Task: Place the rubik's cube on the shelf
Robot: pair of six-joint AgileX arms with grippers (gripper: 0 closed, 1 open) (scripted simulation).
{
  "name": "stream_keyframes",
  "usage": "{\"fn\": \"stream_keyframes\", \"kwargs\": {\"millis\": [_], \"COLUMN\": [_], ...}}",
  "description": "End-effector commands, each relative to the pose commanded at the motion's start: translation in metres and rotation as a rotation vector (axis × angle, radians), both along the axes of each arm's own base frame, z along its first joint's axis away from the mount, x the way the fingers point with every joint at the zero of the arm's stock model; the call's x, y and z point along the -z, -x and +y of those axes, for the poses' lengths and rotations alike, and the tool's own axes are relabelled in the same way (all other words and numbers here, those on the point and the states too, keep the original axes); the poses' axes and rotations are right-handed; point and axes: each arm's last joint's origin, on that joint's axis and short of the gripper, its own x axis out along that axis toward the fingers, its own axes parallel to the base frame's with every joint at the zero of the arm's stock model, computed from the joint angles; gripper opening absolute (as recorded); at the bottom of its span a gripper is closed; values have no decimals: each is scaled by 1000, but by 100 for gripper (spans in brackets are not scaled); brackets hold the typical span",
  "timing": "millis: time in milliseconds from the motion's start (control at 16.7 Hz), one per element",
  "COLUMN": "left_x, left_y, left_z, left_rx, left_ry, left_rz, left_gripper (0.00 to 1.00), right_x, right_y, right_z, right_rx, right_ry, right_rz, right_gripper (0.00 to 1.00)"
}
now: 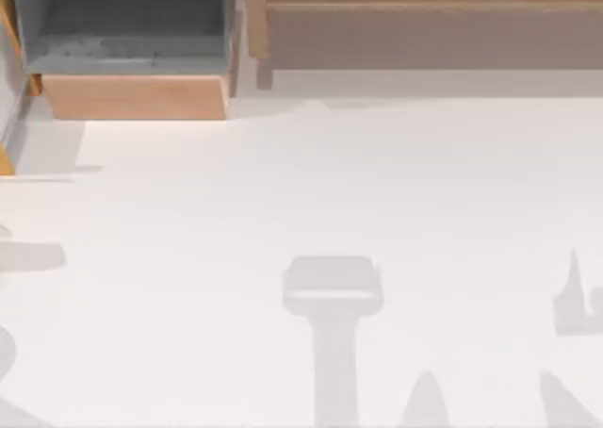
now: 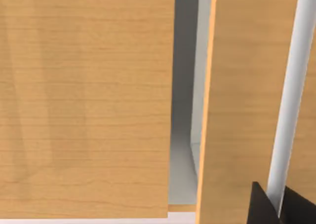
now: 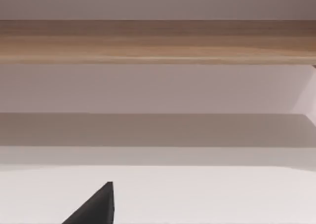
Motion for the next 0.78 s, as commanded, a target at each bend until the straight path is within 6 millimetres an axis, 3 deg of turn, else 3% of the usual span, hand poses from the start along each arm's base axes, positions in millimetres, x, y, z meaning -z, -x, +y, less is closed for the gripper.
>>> {"fn": "stream_keyframes", "kwargs": {"millis": [300, 660, 780], "left_x": [-1, 3, 1], "left_y": [4, 56, 62], "left_z": [2, 0, 1], "left_rx": [1, 1, 1], "left_ry": [-7, 8, 0], "left_rz": [-7, 11, 2], "left_gripper": [0, 0, 0], "right_x": [0, 0, 0], "right_y": [0, 0, 0], "right_z": [0, 0, 0], "right_rx": [0, 0, 0], "right_ry": [0, 0, 0], "right_rz": [0, 0, 0], "right_gripper": [100, 100, 100]}}
